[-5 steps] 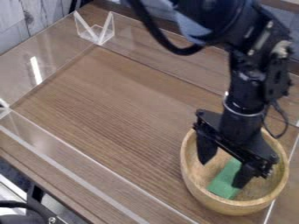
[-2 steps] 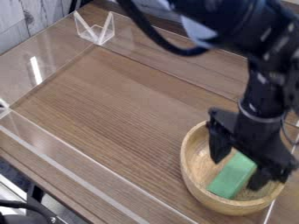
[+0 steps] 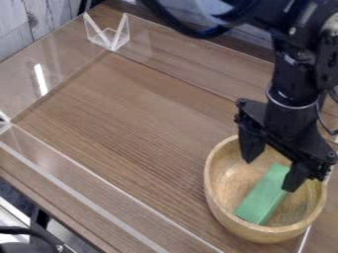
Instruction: Move green stick from inside the wooden bowl to the table next to it
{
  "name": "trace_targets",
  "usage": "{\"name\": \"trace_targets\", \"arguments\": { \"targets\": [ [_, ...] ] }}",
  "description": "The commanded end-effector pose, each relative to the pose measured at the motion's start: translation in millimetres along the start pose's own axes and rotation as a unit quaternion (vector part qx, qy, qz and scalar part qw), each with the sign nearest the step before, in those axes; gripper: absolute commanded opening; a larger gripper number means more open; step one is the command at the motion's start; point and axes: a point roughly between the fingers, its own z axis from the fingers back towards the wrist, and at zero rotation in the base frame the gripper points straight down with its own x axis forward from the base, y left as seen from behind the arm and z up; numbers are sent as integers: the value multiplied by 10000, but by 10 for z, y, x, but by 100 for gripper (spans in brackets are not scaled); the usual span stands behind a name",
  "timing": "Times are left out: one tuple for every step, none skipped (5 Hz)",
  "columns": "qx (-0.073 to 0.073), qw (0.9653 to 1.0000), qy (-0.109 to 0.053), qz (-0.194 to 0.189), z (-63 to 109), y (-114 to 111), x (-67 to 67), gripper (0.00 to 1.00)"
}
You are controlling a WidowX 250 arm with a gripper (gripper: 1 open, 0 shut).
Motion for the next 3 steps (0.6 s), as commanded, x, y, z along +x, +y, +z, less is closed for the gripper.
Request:
{"name": "trace_targets", "arguments": {
  "targets": [
    [-27, 10000, -32, -76, -37, 42, 36, 100],
    [-11, 10000, 12, 50, -18, 135, 40, 100],
    [-21, 10000, -16, 67, 42, 136, 58, 100]
  ]
}}
